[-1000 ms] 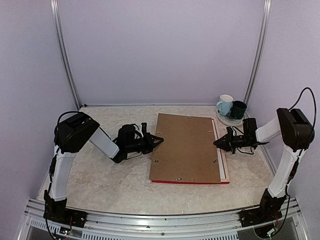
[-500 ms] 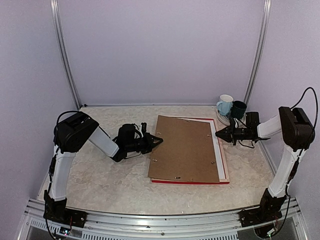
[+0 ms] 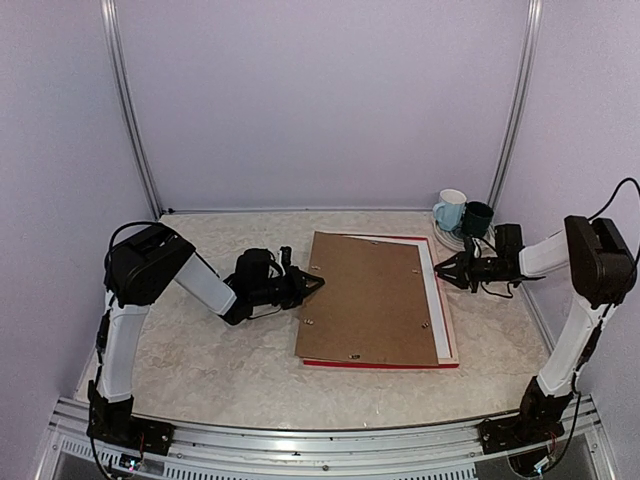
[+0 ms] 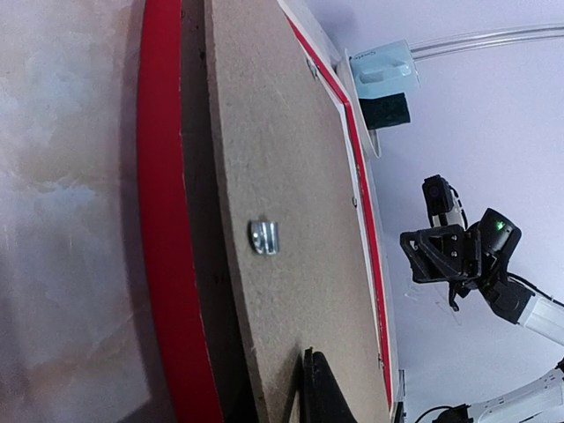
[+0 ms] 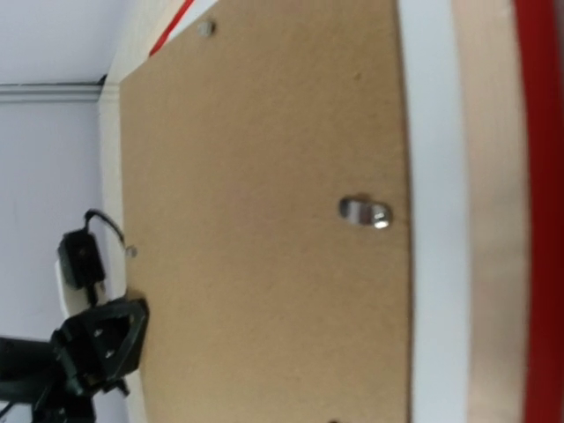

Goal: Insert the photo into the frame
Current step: Place the backboard on the frame body.

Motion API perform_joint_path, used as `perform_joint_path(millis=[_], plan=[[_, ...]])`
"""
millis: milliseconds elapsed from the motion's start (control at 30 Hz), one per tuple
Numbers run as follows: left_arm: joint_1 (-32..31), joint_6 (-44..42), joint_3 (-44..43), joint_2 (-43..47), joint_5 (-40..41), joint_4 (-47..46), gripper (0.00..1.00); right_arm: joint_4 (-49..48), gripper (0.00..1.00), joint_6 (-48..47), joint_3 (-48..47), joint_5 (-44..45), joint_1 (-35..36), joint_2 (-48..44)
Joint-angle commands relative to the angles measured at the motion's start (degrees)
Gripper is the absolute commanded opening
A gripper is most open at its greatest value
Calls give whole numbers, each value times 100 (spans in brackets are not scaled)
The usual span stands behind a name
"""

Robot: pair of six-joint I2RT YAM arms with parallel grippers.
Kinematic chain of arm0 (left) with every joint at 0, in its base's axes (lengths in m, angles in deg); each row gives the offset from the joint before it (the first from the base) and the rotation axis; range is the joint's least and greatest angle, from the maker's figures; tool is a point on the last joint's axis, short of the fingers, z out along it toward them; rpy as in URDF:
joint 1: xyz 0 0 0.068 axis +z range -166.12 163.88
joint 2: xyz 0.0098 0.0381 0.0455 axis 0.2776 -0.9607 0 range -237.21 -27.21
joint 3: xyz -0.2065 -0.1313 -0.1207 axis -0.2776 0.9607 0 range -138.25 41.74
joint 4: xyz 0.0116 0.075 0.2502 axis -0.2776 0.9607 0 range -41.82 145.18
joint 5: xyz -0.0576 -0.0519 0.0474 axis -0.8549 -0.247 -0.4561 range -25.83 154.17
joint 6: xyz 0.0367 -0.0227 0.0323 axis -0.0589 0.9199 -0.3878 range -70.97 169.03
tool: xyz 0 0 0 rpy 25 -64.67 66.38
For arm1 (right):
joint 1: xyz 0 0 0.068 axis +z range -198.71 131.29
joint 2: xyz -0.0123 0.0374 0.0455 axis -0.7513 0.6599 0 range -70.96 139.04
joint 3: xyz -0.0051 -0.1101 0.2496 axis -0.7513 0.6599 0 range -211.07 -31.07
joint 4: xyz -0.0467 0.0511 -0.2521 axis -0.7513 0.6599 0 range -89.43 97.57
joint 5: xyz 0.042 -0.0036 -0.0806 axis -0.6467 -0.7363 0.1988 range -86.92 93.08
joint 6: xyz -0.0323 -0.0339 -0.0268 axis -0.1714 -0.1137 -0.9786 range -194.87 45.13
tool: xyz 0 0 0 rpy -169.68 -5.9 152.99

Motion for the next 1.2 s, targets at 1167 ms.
perform_joint_path(millis=[1167], plan=[[-183,-262,83,71,855,74,0,841,40,-960,-73,1118,28,146]])
